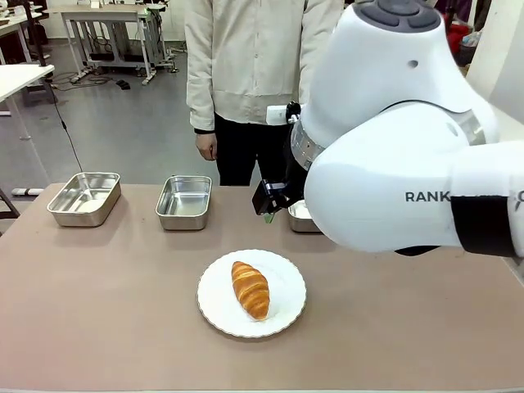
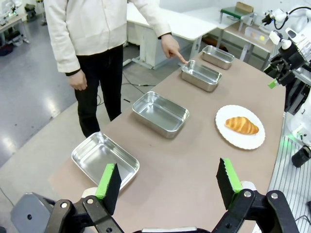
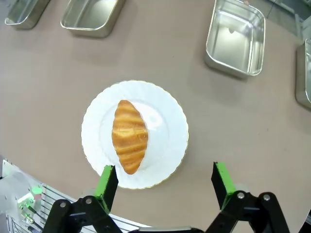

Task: Place the bread in the container.
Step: Place the Butter Roll into the Airtight Container indicated by the human.

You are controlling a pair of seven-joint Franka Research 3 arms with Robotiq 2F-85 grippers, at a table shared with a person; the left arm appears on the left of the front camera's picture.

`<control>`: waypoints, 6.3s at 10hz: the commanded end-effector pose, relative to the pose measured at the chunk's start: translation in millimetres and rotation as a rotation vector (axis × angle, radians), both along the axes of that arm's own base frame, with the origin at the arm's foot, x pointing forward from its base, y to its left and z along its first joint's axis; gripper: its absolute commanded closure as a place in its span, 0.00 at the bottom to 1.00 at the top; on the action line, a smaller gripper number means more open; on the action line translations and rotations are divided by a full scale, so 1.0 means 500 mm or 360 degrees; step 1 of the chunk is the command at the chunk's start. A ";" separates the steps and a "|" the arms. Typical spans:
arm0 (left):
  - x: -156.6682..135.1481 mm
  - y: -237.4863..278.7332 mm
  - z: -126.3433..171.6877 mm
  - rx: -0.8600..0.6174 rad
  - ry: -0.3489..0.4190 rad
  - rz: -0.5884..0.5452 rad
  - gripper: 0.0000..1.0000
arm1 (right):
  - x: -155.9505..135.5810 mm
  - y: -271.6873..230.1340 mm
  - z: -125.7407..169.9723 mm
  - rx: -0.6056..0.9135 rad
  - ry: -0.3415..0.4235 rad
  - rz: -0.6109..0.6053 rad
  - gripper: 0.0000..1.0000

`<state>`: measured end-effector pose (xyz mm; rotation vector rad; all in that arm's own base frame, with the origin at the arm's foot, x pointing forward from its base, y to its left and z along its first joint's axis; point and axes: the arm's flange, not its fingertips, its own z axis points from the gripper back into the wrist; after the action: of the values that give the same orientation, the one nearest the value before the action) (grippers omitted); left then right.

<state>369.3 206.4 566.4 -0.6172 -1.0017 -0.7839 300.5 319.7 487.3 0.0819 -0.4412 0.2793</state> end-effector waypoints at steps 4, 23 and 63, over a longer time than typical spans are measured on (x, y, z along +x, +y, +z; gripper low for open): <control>-0.003 -0.002 0.005 -0.0015 -0.0020 -0.0012 0.00 | 0.038 0.043 -0.035 0.0025 0.0132 0.0007 0.00; -0.003 -0.002 0.005 -0.0015 -0.0020 -0.0012 0.00 | 0.107 0.181 -0.366 -0.0175 0.0465 0.0283 0.00; -0.003 -0.002 0.005 -0.0015 -0.0020 -0.0012 0.00 | 0.577 -0.146 -0.186 -0.0115 0.0274 -0.0226 0.00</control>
<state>369.1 206.5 566.5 -0.6180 -1.0014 -0.7840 594.6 252.7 389.8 -0.0003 -0.2539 0.1315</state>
